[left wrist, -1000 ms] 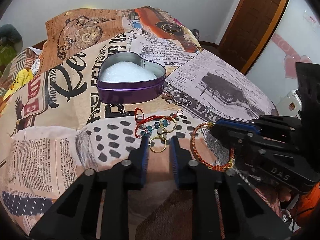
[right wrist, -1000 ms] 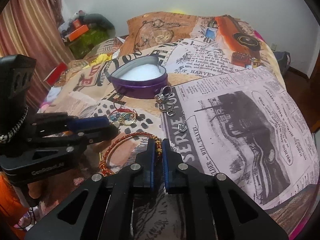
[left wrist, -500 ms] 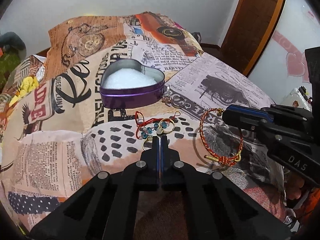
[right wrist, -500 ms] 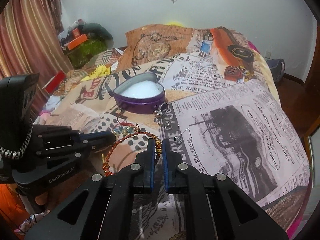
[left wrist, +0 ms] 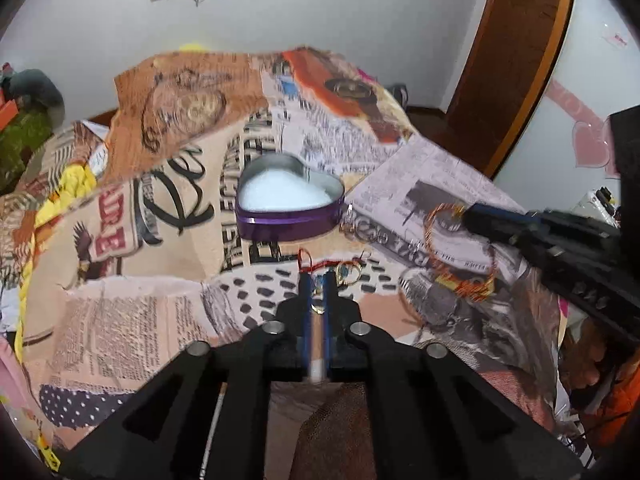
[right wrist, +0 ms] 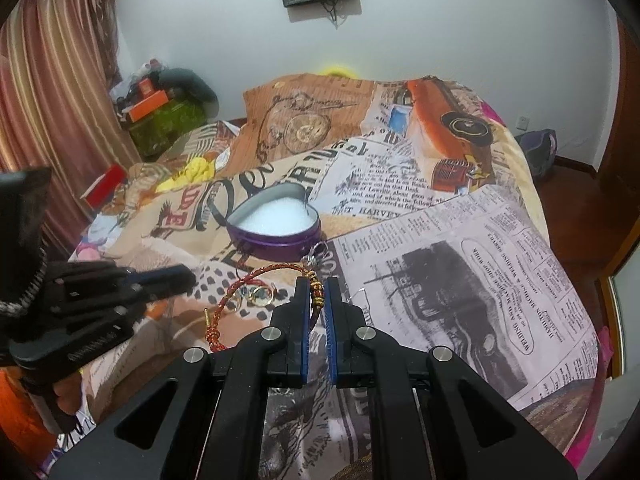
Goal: Organize jewelry
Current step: 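Lift the bracelet with the right tool while the left tool grasps a gold hoop earring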
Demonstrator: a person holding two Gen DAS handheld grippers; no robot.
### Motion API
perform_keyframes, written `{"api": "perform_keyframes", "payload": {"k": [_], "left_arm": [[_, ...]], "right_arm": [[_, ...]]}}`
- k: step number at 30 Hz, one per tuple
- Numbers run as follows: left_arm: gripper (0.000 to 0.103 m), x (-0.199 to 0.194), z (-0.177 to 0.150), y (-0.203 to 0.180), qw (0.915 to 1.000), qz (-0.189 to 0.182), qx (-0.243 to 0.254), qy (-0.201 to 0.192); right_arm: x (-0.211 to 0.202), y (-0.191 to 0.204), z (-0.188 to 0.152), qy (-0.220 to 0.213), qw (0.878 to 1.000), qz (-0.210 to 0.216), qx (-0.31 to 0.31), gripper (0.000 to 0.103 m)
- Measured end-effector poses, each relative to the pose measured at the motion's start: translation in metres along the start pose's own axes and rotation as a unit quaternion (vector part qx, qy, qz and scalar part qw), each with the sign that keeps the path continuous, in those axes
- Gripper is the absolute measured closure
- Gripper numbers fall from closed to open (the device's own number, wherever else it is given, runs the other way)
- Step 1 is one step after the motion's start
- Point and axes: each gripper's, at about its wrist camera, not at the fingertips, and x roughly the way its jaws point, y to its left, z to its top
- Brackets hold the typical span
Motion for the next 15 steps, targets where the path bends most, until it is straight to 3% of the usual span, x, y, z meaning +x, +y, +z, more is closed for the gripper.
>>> {"api": "perform_keyframes", "payload": {"k": [3,9,15], "left_arm": [[0.084,0.016,-0.003,0.002,0.9995,-0.008,-0.009,0.027],[0.083,0.036,-0.009,-0.001,0.9985,-0.003,0.001,0.055],[0.082,0.043,-0.008,0.002,0.9987,-0.011,-0.004,0.050]], "right_arm": [[-0.002,-0.001,0.000,-0.002,1.000,0.000,0.003,0.097],[0.002,-0.004,0.000,0.003,1.000,-0.002,0.004,0.097],[0.004,-0.005,0.002,0.003,1.000,-0.002,0.006,0.097]]}}
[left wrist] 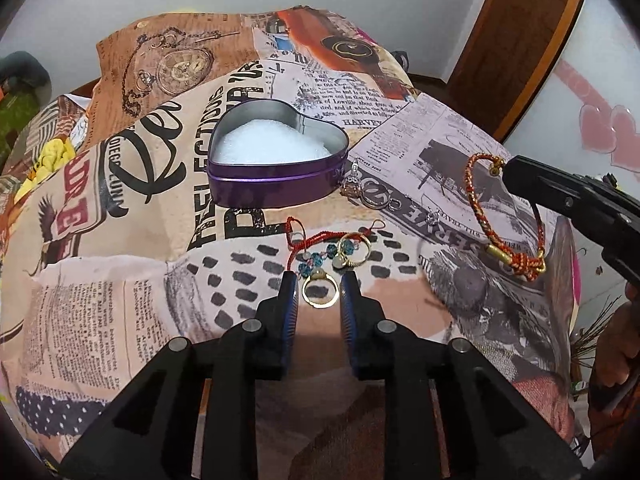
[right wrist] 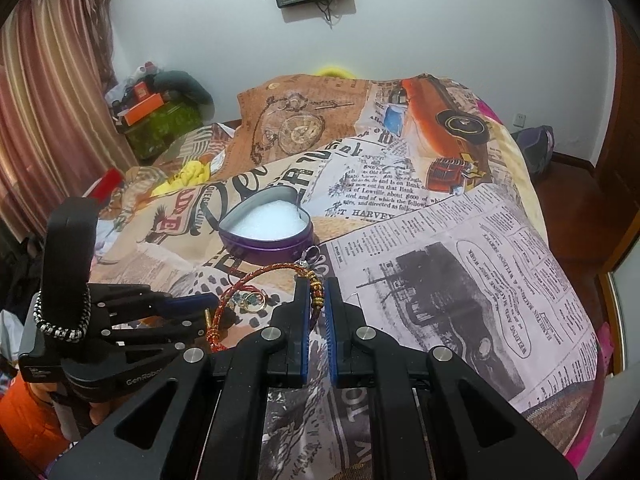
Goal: Organize jewelry
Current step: 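Lift the bracelet with the right tool while the left tool grasps a gold hoop earring, then lower the bracelet and earring into the purple heart tin and open both tools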
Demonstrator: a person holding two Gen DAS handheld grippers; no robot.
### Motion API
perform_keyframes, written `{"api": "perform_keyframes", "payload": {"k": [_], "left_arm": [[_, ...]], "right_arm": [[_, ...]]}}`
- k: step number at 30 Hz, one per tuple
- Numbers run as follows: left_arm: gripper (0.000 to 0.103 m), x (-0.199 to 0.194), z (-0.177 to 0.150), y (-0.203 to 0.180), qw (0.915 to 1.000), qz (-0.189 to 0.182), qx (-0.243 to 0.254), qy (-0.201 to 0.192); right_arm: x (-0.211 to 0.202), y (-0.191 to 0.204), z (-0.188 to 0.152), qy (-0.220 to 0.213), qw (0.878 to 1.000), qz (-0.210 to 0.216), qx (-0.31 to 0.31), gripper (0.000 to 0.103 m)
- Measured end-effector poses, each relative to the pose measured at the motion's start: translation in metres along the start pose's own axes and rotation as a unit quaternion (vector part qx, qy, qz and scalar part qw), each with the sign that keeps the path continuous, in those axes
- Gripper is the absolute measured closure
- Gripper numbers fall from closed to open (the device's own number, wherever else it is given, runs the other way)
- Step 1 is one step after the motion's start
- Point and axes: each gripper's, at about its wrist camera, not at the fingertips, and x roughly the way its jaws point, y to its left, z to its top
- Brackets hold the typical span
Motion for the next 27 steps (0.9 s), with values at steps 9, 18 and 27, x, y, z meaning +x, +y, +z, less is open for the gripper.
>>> {"api": "perform_keyframes", "payload": {"k": [9,18,27], "left_arm": [[0.085,-0.002,0.001,0.000,0.9999,0.004,0.005,-0.010],[0.085,-0.033,0.011,0.010,0.9983,0.015,-0.003,-0.056],[0.085,-0.053,0.036,0.023,0.9945,0.027,-0.004,-0.101]], "right_arm": [[0.005,0.002,0.008,-0.005,1.000,-0.005,-0.004,0.097],[0.015,0.005,0.027,-0.017,1.000,-0.013,-0.009,0.097],[0.029,0.013,0.045,-0.025,0.999,-0.017,-0.028,0.097]]}}
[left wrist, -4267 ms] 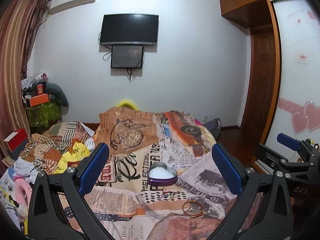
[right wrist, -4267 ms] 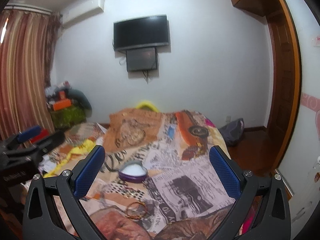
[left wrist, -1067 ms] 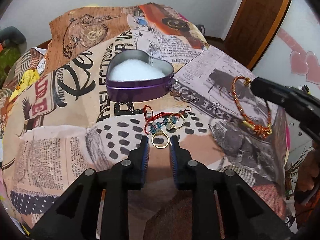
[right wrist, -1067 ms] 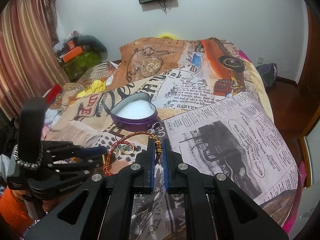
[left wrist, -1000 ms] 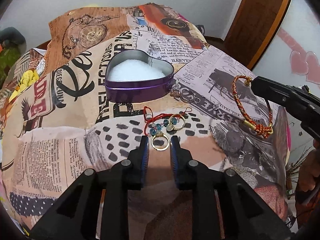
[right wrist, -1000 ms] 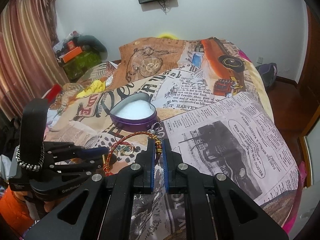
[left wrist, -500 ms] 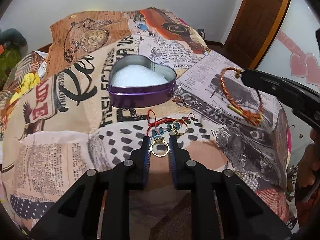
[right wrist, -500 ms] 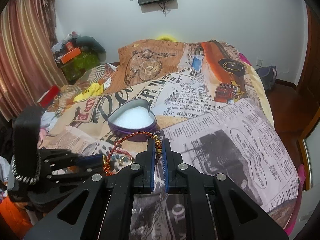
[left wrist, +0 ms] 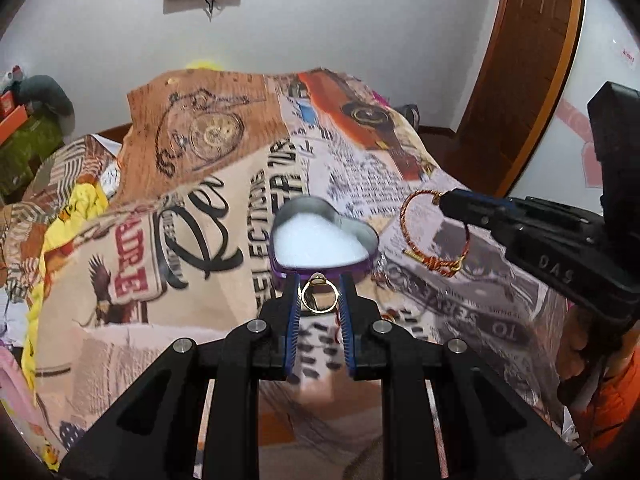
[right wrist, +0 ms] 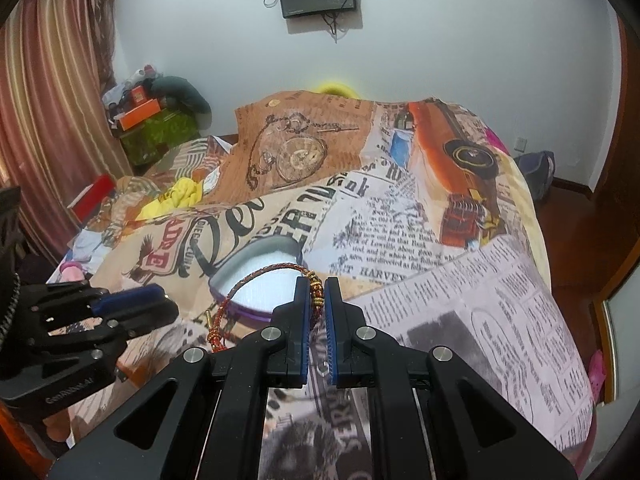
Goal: Organize jewelry
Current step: 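Lower the bracelet and earring into the purple heart tin and open both tools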
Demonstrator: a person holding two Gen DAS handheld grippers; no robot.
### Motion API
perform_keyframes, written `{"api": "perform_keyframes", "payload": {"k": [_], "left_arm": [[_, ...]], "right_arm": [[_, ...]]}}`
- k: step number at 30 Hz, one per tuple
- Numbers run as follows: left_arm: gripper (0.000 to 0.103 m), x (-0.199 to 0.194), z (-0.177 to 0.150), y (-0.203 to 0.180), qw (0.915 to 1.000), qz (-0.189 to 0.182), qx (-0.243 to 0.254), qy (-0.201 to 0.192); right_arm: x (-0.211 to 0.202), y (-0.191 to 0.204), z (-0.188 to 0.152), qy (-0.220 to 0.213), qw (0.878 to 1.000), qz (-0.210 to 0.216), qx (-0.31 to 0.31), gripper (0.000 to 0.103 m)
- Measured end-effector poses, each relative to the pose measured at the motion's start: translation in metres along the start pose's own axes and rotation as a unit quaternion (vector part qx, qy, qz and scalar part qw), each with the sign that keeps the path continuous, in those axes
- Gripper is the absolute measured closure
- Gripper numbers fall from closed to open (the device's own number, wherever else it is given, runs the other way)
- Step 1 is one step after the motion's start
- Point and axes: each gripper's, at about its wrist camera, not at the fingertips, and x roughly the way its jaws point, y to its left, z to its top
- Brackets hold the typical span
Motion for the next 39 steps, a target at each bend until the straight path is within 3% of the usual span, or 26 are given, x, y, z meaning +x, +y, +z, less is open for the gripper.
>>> {"api": "perform_keyframes", "payload": {"k": [14,23,39], "left_arm": [[0.085,0.022,0.020,0.020,0.9998,0.009,-0.012,-0.010],[0.085,0.038,0.025,0.020,1.0000,0.004,-0.004,-0.005],[0.085,0.069,0.028,0.019,0.9994,-0.019,0.005,0.030]], "right_arm": [[0.034,0.010,0.020,0.005,1.000,-0.001,-0.029,0.097],[0.060,0.014,0.023,0.034,0.997,0.005,-0.064,0.097],[0.084,0.016,0.021,0.090,0.992,0.054,-0.074,0.097]]}}
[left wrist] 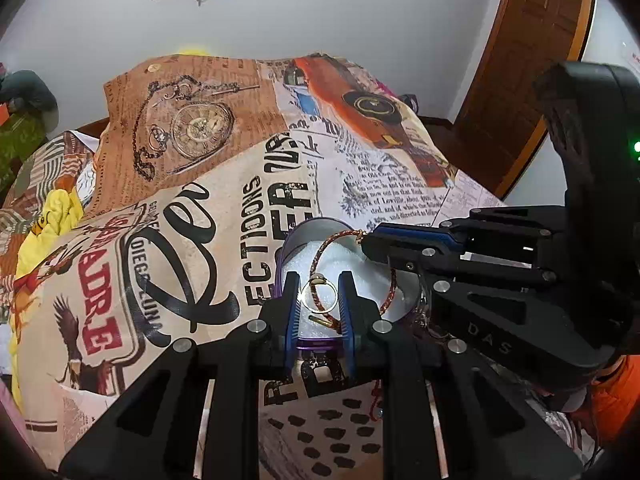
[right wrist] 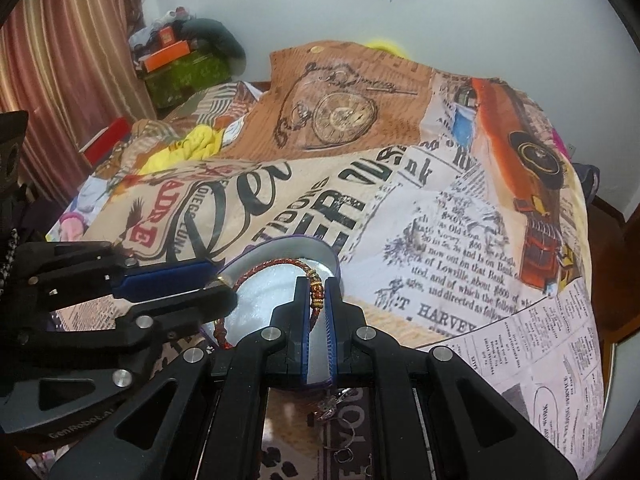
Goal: Organize jewelry
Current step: 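Lower the bracelet and earring into the purple heart tin and open both tools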
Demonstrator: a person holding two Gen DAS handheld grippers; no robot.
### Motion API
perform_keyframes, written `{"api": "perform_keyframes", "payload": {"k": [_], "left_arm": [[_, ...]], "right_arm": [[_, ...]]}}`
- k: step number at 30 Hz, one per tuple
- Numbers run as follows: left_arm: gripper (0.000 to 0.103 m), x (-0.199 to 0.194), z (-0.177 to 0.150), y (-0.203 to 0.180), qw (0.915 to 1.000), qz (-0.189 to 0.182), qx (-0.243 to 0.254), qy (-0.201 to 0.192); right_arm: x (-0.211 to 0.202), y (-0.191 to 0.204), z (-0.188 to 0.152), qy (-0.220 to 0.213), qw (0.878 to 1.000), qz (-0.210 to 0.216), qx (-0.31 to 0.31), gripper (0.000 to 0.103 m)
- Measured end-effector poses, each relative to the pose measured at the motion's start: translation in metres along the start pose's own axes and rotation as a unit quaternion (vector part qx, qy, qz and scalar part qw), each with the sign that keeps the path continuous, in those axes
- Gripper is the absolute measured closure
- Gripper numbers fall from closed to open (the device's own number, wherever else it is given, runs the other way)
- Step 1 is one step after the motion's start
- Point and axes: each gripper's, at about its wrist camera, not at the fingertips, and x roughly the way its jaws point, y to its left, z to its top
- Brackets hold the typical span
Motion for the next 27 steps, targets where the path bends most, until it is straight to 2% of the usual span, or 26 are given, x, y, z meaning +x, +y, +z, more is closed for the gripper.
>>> {"api": "perform_keyframes", "payload": {"k": [10,22,27], "left_arm": [[0.085,0.010,-0.001,0.001,0.9997,0.004,0.004,0.022],[0.085,-0.012,0.003,-0.002,0.9996,0.024,0.013,0.006],[0.085,-0.026,0.005,-0.002,0.9994,0.031,0.014,-0.003]], "right_arm": [[0.005,0.001,-0.002,0.023,1.000,0.015,-0.009,0.097],[-0.001,0.006,-0.003,0.029,0.999,0.012,-0.020,0.095],[-0.011,0.007,-0.003,0.023,1.000,0.010,-0.018,0.091]]}}
